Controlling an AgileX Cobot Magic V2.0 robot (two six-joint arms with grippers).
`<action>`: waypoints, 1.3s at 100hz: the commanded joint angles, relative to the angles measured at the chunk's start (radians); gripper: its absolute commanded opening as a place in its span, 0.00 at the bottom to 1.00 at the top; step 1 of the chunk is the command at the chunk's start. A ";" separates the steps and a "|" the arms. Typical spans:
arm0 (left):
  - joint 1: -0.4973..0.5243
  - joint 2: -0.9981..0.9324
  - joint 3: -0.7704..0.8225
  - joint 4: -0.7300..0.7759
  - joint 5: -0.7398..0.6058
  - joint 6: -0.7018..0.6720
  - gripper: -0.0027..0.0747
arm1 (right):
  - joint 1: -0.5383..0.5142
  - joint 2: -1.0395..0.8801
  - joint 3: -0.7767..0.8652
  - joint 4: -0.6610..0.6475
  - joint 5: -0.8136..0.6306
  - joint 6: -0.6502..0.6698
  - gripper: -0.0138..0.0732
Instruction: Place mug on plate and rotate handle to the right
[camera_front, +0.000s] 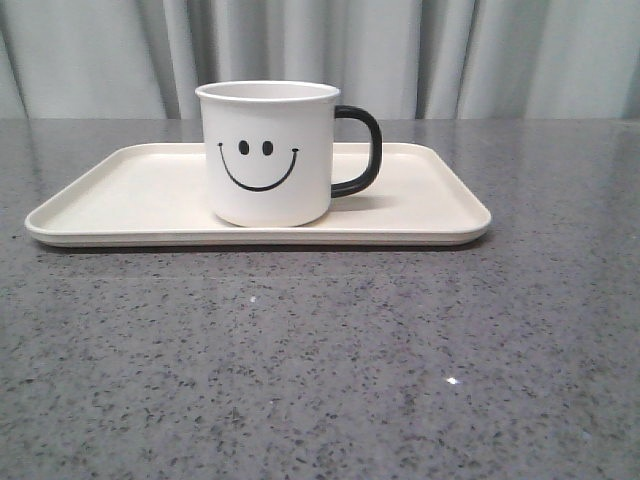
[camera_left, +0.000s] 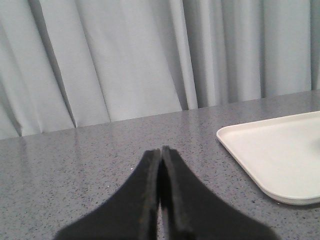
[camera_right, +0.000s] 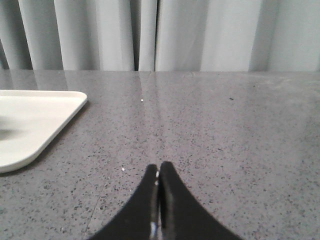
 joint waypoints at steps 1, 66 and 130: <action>0.002 -0.030 0.009 -0.006 -0.075 -0.006 0.01 | -0.004 -0.015 0.000 -0.010 -0.121 -0.003 0.03; 0.002 -0.030 0.009 -0.006 -0.075 -0.006 0.01 | -0.004 -0.015 0.000 -0.010 -0.124 -0.003 0.03; 0.002 -0.030 0.009 -0.006 -0.075 -0.006 0.01 | -0.004 -0.015 0.000 -0.010 -0.124 -0.003 0.03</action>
